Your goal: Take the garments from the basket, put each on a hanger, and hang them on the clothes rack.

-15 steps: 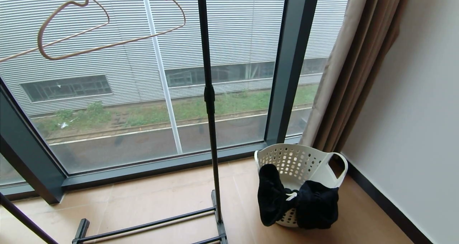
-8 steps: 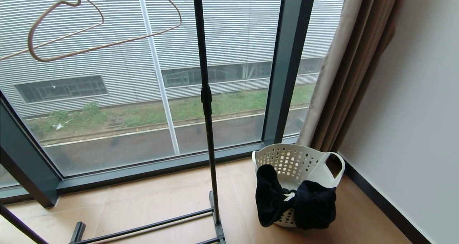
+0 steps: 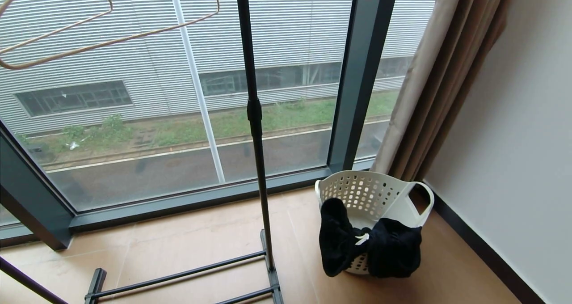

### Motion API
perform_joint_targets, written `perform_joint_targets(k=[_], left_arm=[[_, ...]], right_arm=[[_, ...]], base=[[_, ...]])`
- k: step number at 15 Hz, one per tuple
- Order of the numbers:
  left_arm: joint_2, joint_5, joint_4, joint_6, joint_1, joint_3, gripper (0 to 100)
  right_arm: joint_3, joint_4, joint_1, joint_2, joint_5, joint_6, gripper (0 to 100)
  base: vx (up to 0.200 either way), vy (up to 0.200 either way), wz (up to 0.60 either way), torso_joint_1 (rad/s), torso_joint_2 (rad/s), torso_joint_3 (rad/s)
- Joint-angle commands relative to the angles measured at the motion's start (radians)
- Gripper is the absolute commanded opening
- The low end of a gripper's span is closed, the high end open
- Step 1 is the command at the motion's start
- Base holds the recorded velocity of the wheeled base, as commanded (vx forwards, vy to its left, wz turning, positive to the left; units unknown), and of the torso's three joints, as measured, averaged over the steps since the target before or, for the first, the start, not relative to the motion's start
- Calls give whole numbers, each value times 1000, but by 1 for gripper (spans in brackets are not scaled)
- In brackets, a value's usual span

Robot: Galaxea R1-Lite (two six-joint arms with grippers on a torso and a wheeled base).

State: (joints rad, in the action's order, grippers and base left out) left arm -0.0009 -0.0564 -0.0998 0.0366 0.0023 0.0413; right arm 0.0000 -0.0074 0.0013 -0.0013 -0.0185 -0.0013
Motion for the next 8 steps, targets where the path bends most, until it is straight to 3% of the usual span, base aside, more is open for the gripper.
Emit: perform_joint_targets(k=[1,8], left_arm=[[1,0,0,0,1,0,100],[1,0,0,0,1,0,100]], right_arm=[[0,0,0,1,0,0,100],[0,0,0,1,0,0,100]], base=[[0,0,0,7,-2,-203],[0,0,0,2,4,-199]])
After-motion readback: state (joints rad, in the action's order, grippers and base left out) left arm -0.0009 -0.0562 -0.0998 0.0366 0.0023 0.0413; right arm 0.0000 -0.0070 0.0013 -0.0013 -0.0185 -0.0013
